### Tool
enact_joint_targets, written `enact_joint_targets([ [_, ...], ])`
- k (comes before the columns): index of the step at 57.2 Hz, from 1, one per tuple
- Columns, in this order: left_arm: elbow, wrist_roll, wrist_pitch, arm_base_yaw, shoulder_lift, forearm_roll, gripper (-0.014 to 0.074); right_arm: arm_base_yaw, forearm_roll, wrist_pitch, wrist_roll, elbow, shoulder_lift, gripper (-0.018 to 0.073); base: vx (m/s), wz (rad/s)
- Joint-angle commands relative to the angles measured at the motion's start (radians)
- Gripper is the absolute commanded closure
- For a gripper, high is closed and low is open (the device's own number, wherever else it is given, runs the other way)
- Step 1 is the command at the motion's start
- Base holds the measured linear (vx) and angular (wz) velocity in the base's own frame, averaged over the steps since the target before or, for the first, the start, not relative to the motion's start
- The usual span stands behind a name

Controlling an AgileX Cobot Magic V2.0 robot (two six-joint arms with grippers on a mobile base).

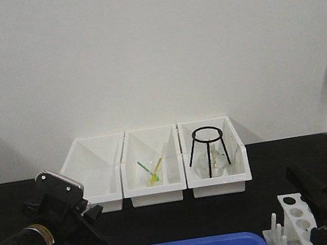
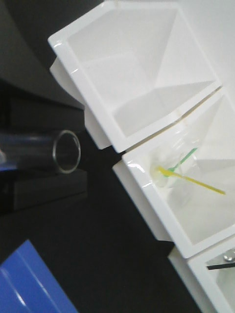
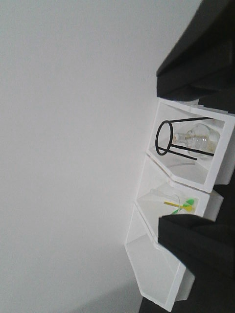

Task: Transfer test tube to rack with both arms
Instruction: 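Carry the held test tube toward the right gripper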

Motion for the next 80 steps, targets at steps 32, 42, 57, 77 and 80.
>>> enact_joint_targets([
  [32, -0.222, -0.843, -0.116, -0.269, -0.318, 0.66, 0.0603, 0.191, -0.432, 0.202, 0.401, -0.327, 0.148, 0.0029, 0.0, 0.0],
  [42, -0.222, -0.936, -0.171, -0.348, -0.281, 0.706, 0.0603, 0.258, -0.428, 0.158, 0.409, -0.334, 0.209, 0.0029, 0.0, 0.0],
  [57, -0.222, -0.957, -0.202, -0.444, -0.224, 0.705, 0.0603, 0.258, -0.428, 0.131, 0.417, -0.334, 0.215, 0.0052, 0.0, 0.0],
  [77, -0.222, -0.931, -0.147, -0.462, -0.215, 0.705, 0.0603, 0.258, -0.428, 0.131, 0.417, -0.334, 0.214, 0.0216, 0.0, 0.0],
  [80, -0.222, -0.931, -0.118, -0.462, -0.215, 0.705, 0.0603, 0.258, -0.428, 0.131, 0.417, -0.334, 0.214, 0.0232, 0.0, 0.0],
])
